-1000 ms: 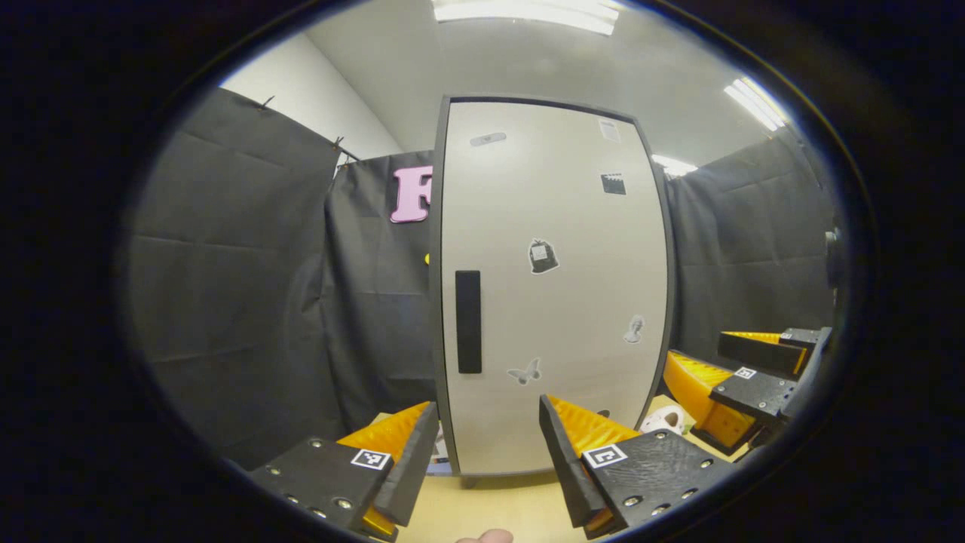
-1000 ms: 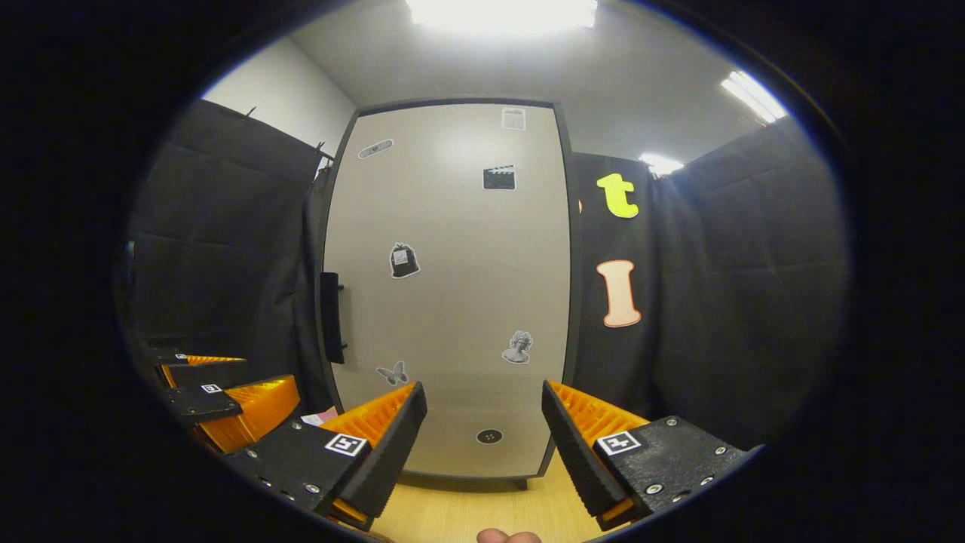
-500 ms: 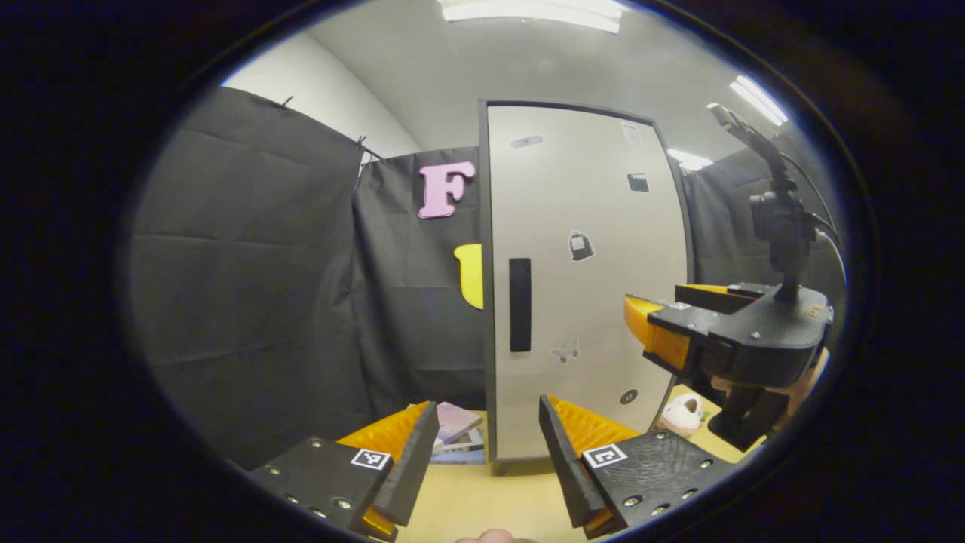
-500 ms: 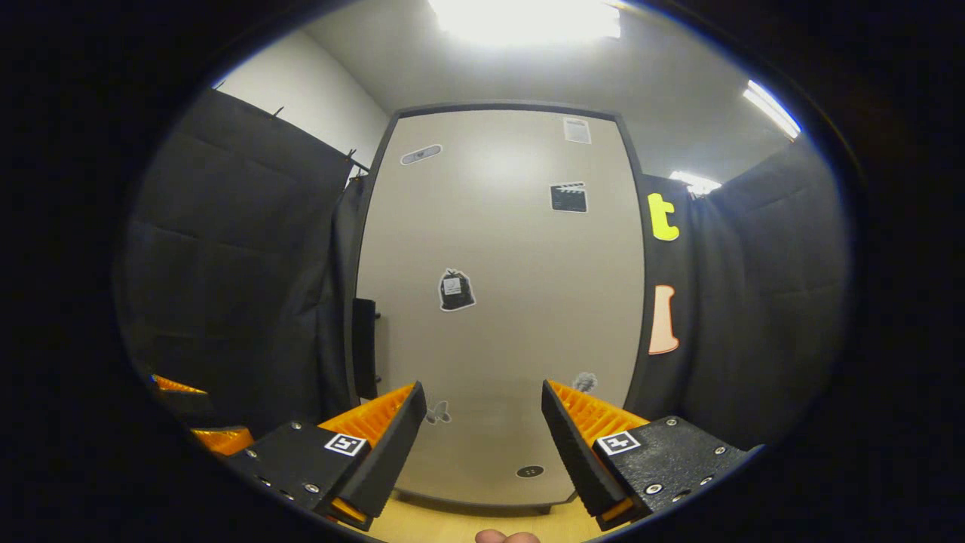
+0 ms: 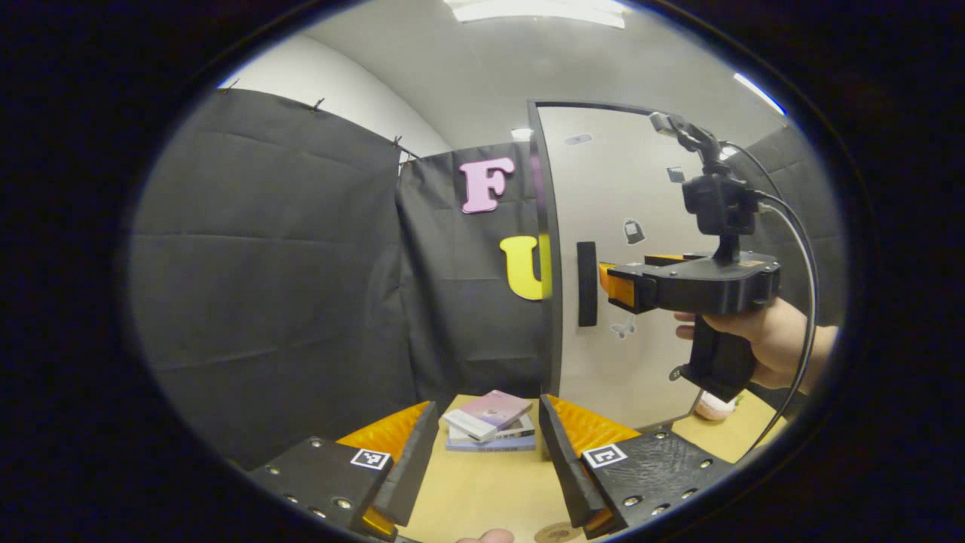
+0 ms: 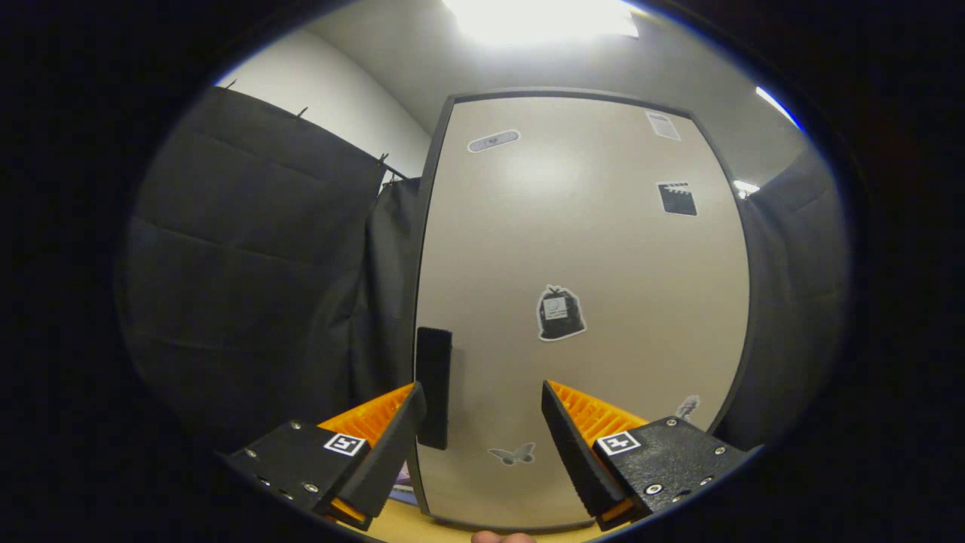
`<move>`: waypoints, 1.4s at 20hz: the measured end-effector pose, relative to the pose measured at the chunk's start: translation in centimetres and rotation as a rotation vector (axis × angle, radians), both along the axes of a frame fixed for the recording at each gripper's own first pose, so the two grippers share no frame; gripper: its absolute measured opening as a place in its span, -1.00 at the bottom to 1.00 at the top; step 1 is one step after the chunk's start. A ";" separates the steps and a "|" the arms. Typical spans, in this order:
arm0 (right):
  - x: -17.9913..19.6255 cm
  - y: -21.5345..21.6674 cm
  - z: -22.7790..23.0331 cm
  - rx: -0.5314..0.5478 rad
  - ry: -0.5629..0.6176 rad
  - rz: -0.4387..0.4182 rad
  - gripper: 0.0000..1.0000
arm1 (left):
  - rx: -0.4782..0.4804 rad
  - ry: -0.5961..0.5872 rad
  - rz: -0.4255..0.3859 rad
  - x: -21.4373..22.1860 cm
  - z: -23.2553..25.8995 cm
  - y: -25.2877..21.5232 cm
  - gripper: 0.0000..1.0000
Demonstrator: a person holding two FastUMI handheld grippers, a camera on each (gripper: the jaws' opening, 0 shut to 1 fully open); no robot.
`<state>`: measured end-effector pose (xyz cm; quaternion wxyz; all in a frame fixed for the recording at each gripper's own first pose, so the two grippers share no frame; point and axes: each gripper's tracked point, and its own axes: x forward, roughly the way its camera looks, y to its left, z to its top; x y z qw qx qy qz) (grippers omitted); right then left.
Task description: Open the cabinet door with the right hand, grasp the bottle in the cabinet with the left hand and place it on the coaster, then close the cabinet door with the right hand.
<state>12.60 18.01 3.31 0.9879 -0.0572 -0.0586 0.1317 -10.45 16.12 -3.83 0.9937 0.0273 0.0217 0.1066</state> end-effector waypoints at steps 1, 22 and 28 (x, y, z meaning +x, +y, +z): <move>0.8 0.9 -0.3 0.002 0.000 0.015 0.91 | 0.003 0.003 0.014 -0.4 -0.2 0.6 0.53; 4.0 4.3 -4.1 -0.056 0.155 0.114 -0.53 | -0.062 0.046 0.029 -0.9 -3.4 5.0 0.55; 1.5 3.9 -3.9 -0.026 0.175 0.147 -0.52 | -0.112 0.041 -0.089 -0.9 -4.1 2.1 0.63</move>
